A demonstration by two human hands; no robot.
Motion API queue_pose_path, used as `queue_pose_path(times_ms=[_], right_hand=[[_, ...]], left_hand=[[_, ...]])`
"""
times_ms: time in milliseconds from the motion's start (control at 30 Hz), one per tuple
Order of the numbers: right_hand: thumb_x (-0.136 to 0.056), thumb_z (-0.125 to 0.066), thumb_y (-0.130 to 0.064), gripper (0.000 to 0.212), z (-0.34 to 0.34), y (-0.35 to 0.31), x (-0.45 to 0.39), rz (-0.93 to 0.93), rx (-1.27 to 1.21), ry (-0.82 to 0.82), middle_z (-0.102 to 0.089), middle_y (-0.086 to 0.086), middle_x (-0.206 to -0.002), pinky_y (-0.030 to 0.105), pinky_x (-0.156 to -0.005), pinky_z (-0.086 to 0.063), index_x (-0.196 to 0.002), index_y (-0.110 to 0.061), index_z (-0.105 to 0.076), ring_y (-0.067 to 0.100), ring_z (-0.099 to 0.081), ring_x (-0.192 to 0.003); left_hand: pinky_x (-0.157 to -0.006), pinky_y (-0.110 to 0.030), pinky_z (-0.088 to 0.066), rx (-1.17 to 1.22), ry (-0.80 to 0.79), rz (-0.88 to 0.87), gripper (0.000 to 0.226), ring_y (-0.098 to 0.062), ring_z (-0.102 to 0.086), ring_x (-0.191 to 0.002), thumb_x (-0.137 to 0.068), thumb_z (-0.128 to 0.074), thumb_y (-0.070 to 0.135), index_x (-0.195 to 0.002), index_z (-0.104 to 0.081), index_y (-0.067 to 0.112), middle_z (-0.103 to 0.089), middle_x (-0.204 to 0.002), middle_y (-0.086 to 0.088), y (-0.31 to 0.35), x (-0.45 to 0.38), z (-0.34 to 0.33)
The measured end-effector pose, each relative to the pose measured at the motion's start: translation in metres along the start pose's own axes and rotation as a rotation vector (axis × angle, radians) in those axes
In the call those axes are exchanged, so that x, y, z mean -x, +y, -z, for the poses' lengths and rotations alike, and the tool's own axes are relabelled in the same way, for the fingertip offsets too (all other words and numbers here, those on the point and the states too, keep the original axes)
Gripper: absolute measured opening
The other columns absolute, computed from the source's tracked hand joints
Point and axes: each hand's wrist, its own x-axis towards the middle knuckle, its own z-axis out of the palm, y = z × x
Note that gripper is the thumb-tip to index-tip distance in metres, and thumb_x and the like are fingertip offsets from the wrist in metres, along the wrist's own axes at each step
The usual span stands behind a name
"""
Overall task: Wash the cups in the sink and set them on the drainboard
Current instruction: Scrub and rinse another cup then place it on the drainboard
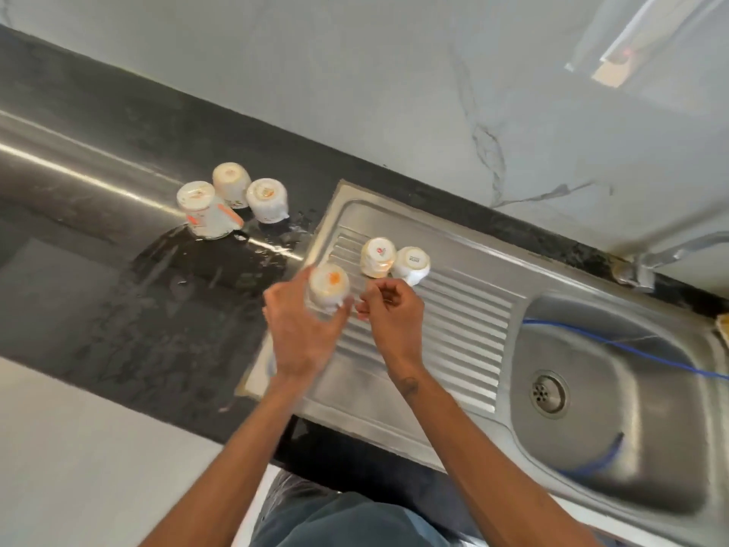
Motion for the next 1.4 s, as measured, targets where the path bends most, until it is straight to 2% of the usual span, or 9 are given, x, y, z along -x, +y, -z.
queue_pose_path(times_ms=[133,367,500,767,1000,1133,1233,1300,1400], right_hand=[[-0.098,-0.069,-0.016,0.006,0.116,0.024,0.0,-0.069,-0.057,0.196,-0.078,0.006,-0.087,0.048,-0.079,-0.065,-0.096,-0.014,-0.074,0.026,-0.076,-0.083],[-0.097,-0.071,-0.035,0.036,0.361,0.05,-0.008,-0.322,-0.42,0.235,-0.079,0.016,-0.101,0.03,-0.069,-0.058,-0.113,-0.003,-0.075,0.022,-0.073,-0.085],[-0.097,-0.071,-0.031,0.033,0.469,0.054,-0.031,-0.332,-0.481,0.249,-0.076,0.017,-0.11,0.039,-0.091,-0.061,-0.117,-0.004,-0.075,0.022,-0.072,-0.095],[-0.097,-0.071,-0.017,0.028,0.515,0.042,-0.095,-0.334,-0.604,0.172,-0.075,0.019,-0.106,0.036,-0.09,-0.06,-0.119,0.001,-0.072,0.023,-0.072,-0.094],[-0.096,-0.07,-0.025,0.033,0.529,0.045,-0.118,-0.393,-0.598,0.018,-0.072,0.014,-0.113,0.049,-0.103,-0.052,-0.123,-0.006,-0.072,0.025,-0.067,-0.104],[-0.095,-0.073,-0.025,0.04,0.534,0.042,-0.121,-0.355,-0.645,-0.016,-0.073,0.015,-0.114,0.052,-0.106,-0.051,-0.129,-0.004,-0.07,0.028,-0.071,-0.106],[-0.1,-0.065,-0.017,0.028,0.52,0.03,-0.123,-0.277,-0.533,0.083,-0.075,0.016,-0.113,0.049,-0.101,-0.058,-0.123,-0.003,-0.071,0.028,-0.071,-0.109],[-0.105,-0.057,-0.019,0.019,0.509,0.024,-0.118,-0.185,-0.246,0.119,-0.076,0.011,-0.105,0.04,-0.091,-0.061,-0.111,-0.011,-0.073,0.024,-0.072,-0.103],[-0.111,-0.039,-0.034,0.029,0.5,0.026,-0.099,0.124,0.481,-0.131,-0.071,0.004,-0.094,0.037,-0.076,-0.053,-0.112,-0.016,-0.062,0.017,-0.067,-0.083]], left_hand=[[-0.097,-0.026,-0.043,0.095,-0.233,-0.159,0.068,-0.011,-0.058,-0.111,-0.072,-0.093,0.044,-0.13,-0.064,0.028,-0.068,-0.122,0.013,0.068,0.06,-0.074],[-0.084,-0.04,-0.059,0.177,-0.575,-0.273,0.063,-0.018,-0.07,-0.102,-0.071,-0.09,0.04,-0.128,-0.065,0.028,-0.072,-0.117,0.007,0.202,0.158,-0.247],[-0.091,-0.033,-0.055,0.25,-0.733,-0.325,0.059,-0.012,-0.067,-0.107,-0.071,-0.088,0.042,-0.125,-0.064,0.033,-0.071,-0.116,0.011,0.269,0.192,-0.329],[-0.095,-0.039,-0.057,0.316,-0.676,-0.288,0.063,-0.012,-0.066,-0.109,-0.076,-0.088,0.02,-0.131,-0.059,0.025,-0.07,-0.119,0.008,0.304,0.18,-0.396],[-0.087,-0.029,-0.059,0.377,-0.65,-0.311,0.062,-0.012,-0.068,-0.104,-0.081,-0.082,0.014,-0.136,-0.053,0.022,-0.07,-0.116,0.005,0.313,0.174,-0.403],[-0.081,-0.037,-0.064,0.547,-0.817,-0.133,0.057,-0.019,-0.072,-0.097,-0.093,-0.066,0.025,-0.142,-0.039,0.035,-0.071,-0.109,0.002,0.324,0.187,-0.405],[-0.089,-0.041,-0.06,0.787,-0.7,0.184,0.035,-0.021,-0.07,-0.104,-0.103,-0.058,0.036,-0.136,-0.051,0.029,-0.069,-0.115,-0.006,0.333,0.2,-0.416],[-0.078,-0.038,-0.06,0.874,-0.607,0.476,0.027,-0.022,-0.07,-0.09,-0.104,-0.058,0.042,-0.116,-0.065,0.02,-0.072,-0.098,-0.007,0.339,0.194,-0.421],[-0.057,-0.031,-0.051,0.982,-0.646,0.986,0.022,-0.019,-0.062,-0.059,-0.096,-0.062,0.027,-0.08,-0.067,0.012,-0.064,-0.064,-0.002,0.34,0.173,-0.416]])
